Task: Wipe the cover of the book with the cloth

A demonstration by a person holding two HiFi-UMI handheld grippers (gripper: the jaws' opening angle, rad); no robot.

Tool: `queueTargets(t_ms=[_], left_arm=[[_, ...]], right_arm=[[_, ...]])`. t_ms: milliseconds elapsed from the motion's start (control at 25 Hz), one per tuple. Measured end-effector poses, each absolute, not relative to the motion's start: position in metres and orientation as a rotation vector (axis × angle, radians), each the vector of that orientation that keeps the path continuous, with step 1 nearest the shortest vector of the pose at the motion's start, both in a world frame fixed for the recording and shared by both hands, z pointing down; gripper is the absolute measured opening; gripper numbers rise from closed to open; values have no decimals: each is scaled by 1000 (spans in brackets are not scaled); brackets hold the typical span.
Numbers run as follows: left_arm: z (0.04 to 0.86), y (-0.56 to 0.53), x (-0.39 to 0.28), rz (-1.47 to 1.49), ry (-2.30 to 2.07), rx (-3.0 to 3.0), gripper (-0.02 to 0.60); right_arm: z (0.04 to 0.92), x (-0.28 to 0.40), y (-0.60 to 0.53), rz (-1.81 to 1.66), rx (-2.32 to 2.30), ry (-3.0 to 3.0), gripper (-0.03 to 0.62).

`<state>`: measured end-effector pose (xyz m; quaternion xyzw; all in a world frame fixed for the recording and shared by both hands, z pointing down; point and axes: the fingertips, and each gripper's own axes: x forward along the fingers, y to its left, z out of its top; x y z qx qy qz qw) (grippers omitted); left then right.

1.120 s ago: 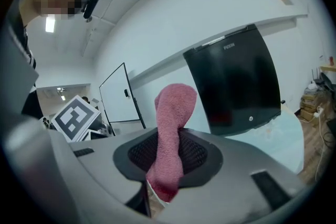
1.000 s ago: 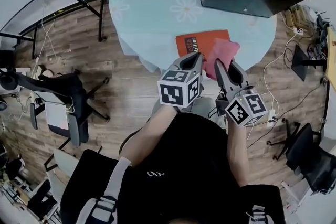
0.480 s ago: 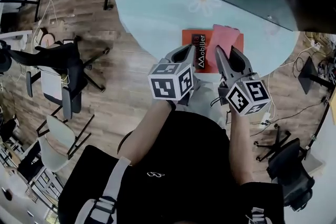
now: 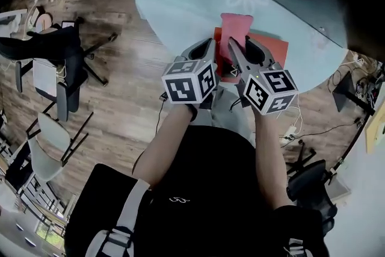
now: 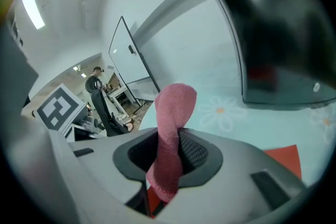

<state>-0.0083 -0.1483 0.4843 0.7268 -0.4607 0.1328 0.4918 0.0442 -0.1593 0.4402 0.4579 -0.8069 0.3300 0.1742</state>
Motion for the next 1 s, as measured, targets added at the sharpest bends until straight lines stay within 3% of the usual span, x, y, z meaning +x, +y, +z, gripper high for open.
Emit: queueTargets(t_ms=[600,1000], left_arm=[[521,-125,-25,380,-1156,1671,14],[515,-120,-5,387,-1138,1709,14]], right_arm=[[508,20,-152,954,1130,-2141,103],[510,46,-143,974,1185,-2124,104]])
